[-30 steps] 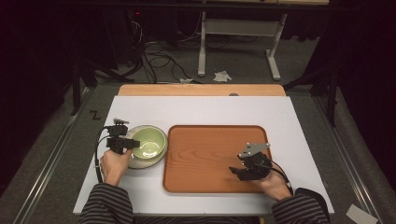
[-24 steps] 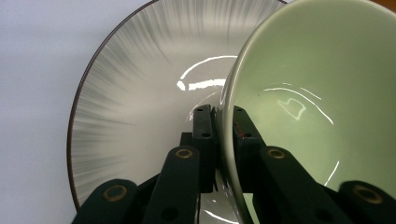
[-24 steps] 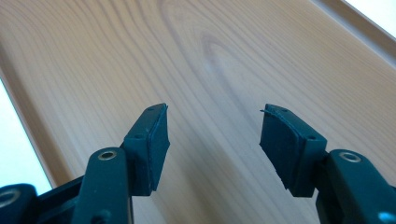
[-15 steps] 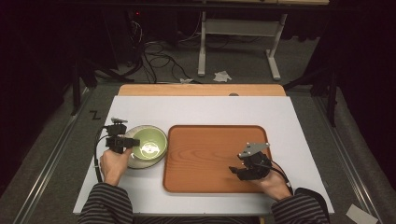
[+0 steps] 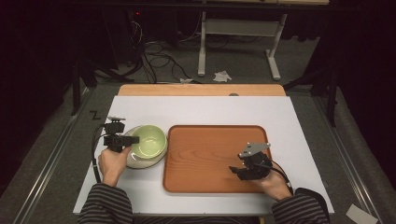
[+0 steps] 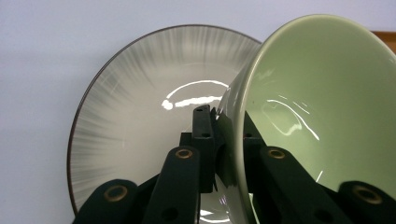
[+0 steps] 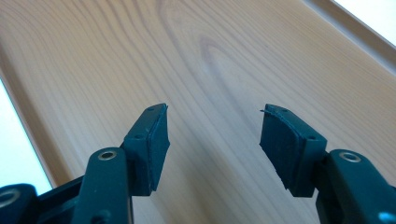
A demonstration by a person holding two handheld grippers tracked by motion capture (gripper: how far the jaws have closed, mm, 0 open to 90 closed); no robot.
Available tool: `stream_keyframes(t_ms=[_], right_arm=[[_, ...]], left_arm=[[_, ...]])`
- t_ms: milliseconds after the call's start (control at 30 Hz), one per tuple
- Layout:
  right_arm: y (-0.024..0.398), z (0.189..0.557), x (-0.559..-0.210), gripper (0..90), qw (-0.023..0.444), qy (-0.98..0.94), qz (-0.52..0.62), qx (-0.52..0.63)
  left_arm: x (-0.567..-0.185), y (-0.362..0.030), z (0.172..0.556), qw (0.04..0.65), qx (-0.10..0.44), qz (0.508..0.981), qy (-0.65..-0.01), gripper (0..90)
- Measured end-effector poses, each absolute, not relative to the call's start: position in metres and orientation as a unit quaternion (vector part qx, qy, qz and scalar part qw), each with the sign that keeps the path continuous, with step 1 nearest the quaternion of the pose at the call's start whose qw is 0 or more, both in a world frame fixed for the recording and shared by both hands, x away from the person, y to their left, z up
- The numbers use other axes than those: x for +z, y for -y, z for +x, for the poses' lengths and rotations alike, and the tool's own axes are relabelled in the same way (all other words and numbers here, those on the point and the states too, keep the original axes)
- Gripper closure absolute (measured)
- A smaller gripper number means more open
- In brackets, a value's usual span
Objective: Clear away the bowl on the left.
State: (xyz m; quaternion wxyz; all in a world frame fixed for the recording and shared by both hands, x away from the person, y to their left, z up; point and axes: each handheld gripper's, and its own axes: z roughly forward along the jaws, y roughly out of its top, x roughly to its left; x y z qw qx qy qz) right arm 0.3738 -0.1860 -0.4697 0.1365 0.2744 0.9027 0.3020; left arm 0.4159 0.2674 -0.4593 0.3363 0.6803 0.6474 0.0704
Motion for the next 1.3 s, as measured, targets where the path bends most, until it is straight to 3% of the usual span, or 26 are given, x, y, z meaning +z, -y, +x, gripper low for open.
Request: stream_keyframes(t_ms=[1300], right_arm=[[0.192,0.372,-0.469,43.7,0.146,-0.898,0.288,0.299]], left_arm=[[-0.441,-0.162,0.412,0.347,0.023,0.787,-0.51,83.1]])
